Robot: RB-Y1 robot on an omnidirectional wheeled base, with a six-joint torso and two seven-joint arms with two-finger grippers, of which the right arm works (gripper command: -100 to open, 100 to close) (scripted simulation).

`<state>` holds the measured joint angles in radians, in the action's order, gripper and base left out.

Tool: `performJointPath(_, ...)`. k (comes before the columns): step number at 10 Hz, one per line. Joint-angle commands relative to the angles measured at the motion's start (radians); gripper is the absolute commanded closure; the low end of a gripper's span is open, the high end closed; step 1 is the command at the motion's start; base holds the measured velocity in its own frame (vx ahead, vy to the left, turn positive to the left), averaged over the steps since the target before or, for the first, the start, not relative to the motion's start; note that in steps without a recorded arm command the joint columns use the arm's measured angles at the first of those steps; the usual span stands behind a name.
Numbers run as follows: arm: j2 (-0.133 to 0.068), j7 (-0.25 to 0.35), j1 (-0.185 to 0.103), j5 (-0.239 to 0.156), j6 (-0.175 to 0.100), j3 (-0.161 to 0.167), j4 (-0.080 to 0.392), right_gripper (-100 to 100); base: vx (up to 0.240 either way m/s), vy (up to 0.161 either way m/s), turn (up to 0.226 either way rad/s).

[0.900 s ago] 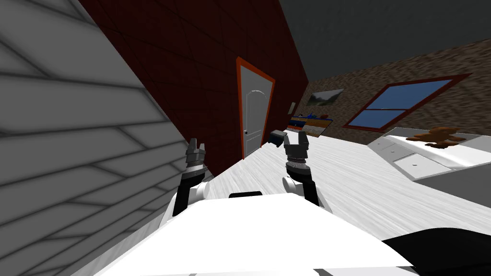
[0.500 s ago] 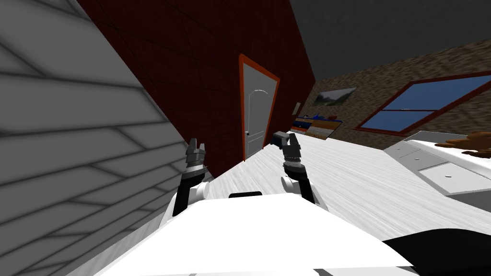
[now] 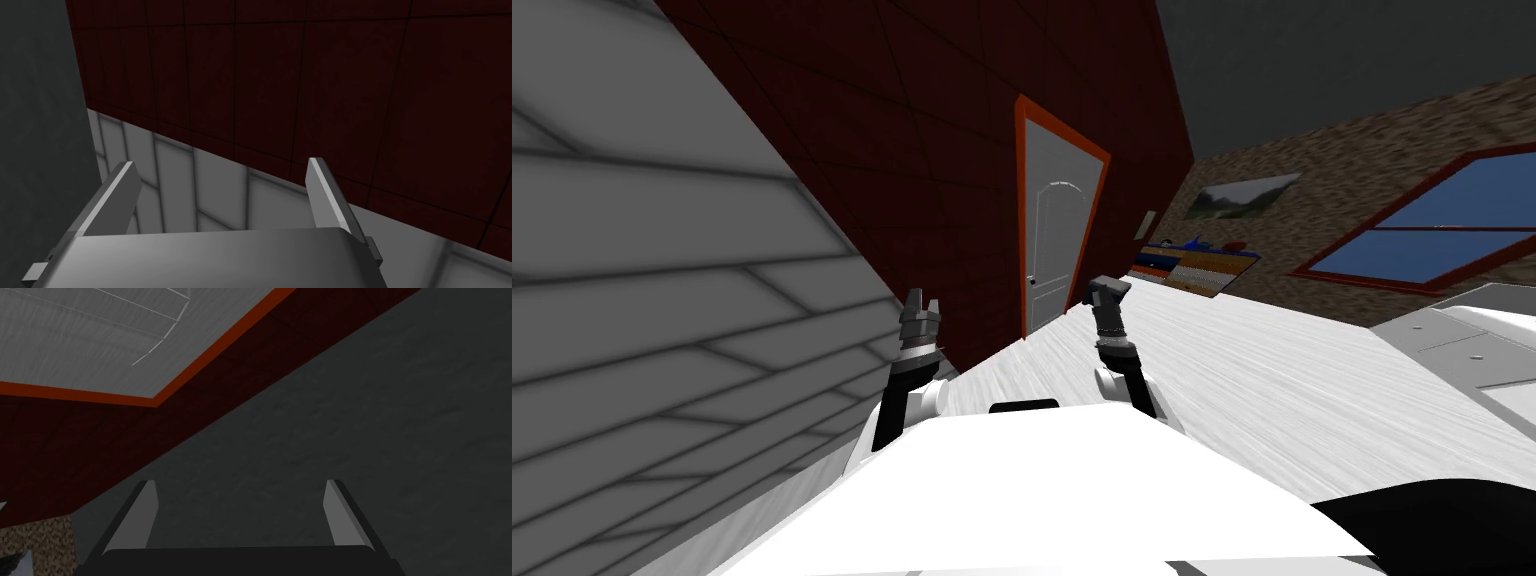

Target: Pull the door open

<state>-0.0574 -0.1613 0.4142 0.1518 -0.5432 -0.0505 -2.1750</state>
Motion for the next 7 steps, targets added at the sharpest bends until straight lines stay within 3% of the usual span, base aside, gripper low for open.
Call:
performJointPath(1,-0.006,-0.030,-0.007,0.016,0.007,-0.003,0.028,-100,0.081,-0.047,0.108)
performJointPath(7,-0.016,-0.155,-0.042,0.091,0.038,0.000,0.143,-100,0.087,-0.052,0.115)
